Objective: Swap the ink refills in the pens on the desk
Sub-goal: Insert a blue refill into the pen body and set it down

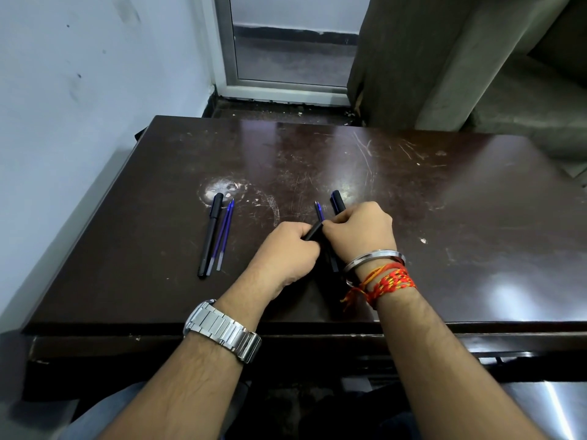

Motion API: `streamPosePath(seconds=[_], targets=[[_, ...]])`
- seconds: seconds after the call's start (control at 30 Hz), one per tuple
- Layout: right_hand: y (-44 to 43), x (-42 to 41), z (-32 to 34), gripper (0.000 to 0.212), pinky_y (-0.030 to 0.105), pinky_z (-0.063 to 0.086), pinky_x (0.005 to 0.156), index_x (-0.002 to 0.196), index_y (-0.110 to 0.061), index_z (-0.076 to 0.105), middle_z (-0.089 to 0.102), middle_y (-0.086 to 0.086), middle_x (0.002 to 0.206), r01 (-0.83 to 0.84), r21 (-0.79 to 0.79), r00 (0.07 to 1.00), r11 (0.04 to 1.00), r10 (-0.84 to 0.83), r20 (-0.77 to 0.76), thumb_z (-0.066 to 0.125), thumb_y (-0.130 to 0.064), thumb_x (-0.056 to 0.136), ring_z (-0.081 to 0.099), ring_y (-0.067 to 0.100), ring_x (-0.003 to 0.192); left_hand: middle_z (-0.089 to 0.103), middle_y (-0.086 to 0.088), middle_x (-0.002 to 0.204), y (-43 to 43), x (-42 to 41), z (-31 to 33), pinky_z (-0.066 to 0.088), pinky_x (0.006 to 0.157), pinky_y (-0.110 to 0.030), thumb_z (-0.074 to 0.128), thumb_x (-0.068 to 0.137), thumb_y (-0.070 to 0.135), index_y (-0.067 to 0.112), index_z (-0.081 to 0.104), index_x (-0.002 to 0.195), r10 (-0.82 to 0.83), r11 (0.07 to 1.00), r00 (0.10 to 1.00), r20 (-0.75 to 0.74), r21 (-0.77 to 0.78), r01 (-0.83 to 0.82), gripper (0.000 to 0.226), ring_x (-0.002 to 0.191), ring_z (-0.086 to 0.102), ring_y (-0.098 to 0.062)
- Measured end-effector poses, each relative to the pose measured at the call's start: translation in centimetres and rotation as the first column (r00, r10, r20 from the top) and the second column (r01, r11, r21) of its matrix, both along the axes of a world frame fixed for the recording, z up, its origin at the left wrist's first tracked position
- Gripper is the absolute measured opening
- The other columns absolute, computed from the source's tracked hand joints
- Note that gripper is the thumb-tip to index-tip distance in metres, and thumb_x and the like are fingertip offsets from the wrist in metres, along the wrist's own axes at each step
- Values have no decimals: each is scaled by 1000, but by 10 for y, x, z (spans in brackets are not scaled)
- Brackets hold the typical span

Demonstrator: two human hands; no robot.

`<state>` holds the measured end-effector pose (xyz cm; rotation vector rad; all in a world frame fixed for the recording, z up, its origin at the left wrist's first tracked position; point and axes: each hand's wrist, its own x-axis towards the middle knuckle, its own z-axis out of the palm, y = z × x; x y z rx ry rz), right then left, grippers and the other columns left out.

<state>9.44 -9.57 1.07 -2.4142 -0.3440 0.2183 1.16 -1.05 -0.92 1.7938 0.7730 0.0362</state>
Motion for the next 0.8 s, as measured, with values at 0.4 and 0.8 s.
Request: streamPosePath(seconds=[0.4,0.8], targets=[[0,0,-3,18,17,34,50,68,-11,74,65,5,65,45,11,999,999,-45,24,66,-26,74,51,10,52,59,-5,61,-2,-1,2,39,53,-34,50,83,6,11,70,83,-1,999,1000,24,-40,2,21,53,52,-20],[4,-3,-2,11,-1,34,53,77,-22,71,56,-15,61,-8,298,974,955,-60,218,63,-25,84,54,4,61,75,-1,77,10,-4,7,56,67,-29,69,84,29,22,72,90,125,986,988,92,96,-134,9,73,72,-17]])
